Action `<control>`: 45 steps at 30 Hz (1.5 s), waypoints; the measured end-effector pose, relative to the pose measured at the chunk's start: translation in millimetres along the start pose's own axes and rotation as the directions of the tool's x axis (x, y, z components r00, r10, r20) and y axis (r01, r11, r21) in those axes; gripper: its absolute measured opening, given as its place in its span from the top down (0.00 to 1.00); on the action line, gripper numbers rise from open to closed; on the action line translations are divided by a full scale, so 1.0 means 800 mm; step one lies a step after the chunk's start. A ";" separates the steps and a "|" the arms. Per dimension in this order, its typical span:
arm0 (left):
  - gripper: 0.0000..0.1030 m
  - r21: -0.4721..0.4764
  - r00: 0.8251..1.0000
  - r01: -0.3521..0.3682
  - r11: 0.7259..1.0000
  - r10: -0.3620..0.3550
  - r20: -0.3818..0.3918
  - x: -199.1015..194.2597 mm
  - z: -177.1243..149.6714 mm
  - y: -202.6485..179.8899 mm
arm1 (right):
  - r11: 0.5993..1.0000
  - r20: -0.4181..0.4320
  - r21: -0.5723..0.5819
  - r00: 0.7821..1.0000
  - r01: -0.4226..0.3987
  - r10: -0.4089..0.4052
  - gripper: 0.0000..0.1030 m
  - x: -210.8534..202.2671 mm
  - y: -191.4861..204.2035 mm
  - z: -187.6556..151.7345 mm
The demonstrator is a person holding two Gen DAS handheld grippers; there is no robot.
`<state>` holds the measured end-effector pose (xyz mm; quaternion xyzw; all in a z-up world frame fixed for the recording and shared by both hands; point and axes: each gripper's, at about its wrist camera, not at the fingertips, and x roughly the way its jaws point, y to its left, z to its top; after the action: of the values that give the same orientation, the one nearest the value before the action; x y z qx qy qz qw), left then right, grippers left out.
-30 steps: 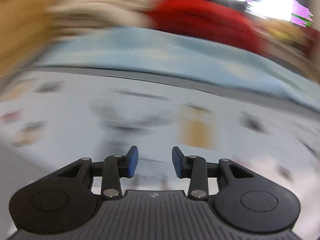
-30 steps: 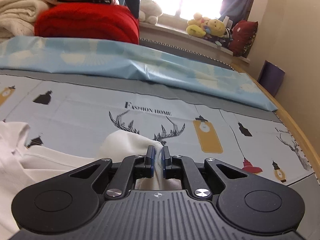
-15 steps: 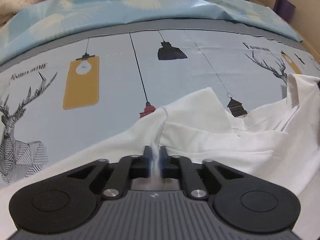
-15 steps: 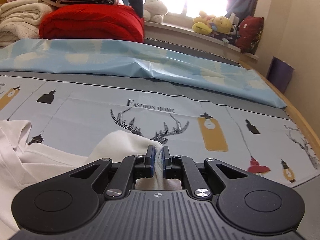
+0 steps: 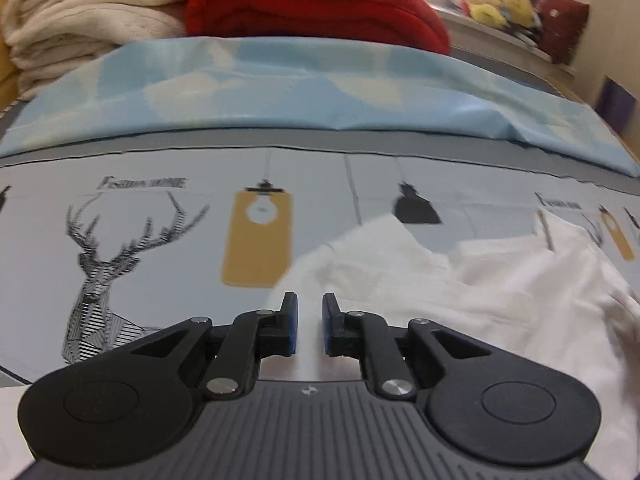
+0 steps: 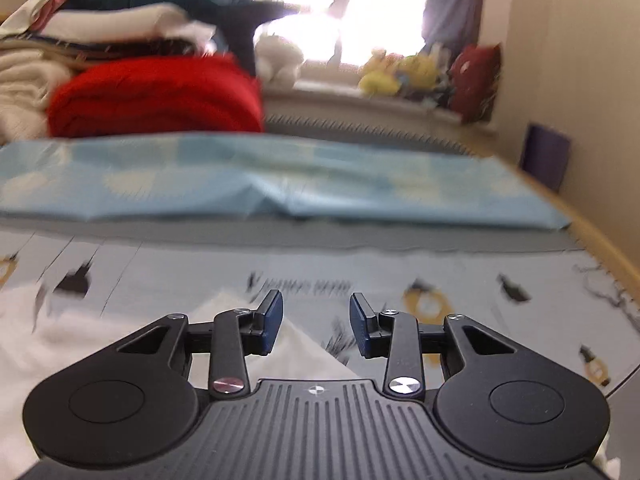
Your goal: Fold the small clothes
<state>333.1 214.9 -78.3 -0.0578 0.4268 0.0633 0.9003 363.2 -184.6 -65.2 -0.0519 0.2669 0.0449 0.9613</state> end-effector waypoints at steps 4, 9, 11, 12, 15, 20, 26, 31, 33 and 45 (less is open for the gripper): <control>0.87 -0.032 0.988 0.096 0.995 -0.099 -0.117 0.018 -0.011 -0.008 | 0.982 -0.123 -0.116 0.983 -0.149 0.135 0.63 -0.008 0.005 -0.025; 0.81 0.055 0.959 -0.007 0.998 0.022 -0.281 0.046 -0.039 -0.028 | 0.982 -0.372 -0.182 0.928 -0.049 -0.022 0.52 0.024 -0.021 -0.075; 0.81 0.048 0.963 -0.044 0.998 0.055 -0.265 0.032 -0.029 -0.035 | 0.995 -0.367 -0.089 0.930 -0.036 0.001 0.50 0.016 -0.047 -0.067; 0.81 0.044 0.970 -0.049 0.998 0.058 -0.236 0.021 -0.023 -0.039 | 0.999 -0.348 -0.046 0.937 -0.024 0.006 0.50 0.008 -0.058 -0.058; 0.81 0.013 0.985 -0.044 0.999 0.046 -0.167 -0.013 -0.007 -0.054 | 0.996 -0.231 0.060 0.972 0.064 -0.048 0.51 -0.030 -0.100 -0.034; 0.77 -0.001 0.995 0.004 1.000 -0.004 -0.097 -0.058 0.001 -0.086 | 0.886 -0.260 0.429 0.963 0.177 -0.067 0.51 -0.078 -0.201 -0.042; 0.77 0.072 0.995 0.023 0.997 -0.016 -0.096 -0.075 -0.011 -0.132 | 0.639 -0.292 0.733 0.956 0.231 -0.011 0.51 -0.115 -0.278 -0.094; 0.77 0.089 0.994 0.022 0.996 -0.013 -0.105 -0.069 -0.020 -0.151 | 0.448 -0.336 0.849 0.941 0.280 0.050 0.51 -0.079 -0.313 -0.145; 0.77 0.089 0.994 0.012 0.996 -0.003 -0.110 -0.065 -0.021 -0.153 | 0.404 -0.328 0.870 0.943 0.283 0.045 0.61 -0.070 -0.325 -0.154; 0.77 0.095 0.993 -0.005 0.995 0.017 -0.121 -0.054 -0.020 -0.148 | 0.861 0.068 0.424 0.938 0.281 -0.340 0.85 -0.112 -0.296 -0.056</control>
<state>313.0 93.2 -48.7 -0.0165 0.4837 0.0443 0.8740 291.1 -430.0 -38.7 0.1106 0.1900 -0.1639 0.9617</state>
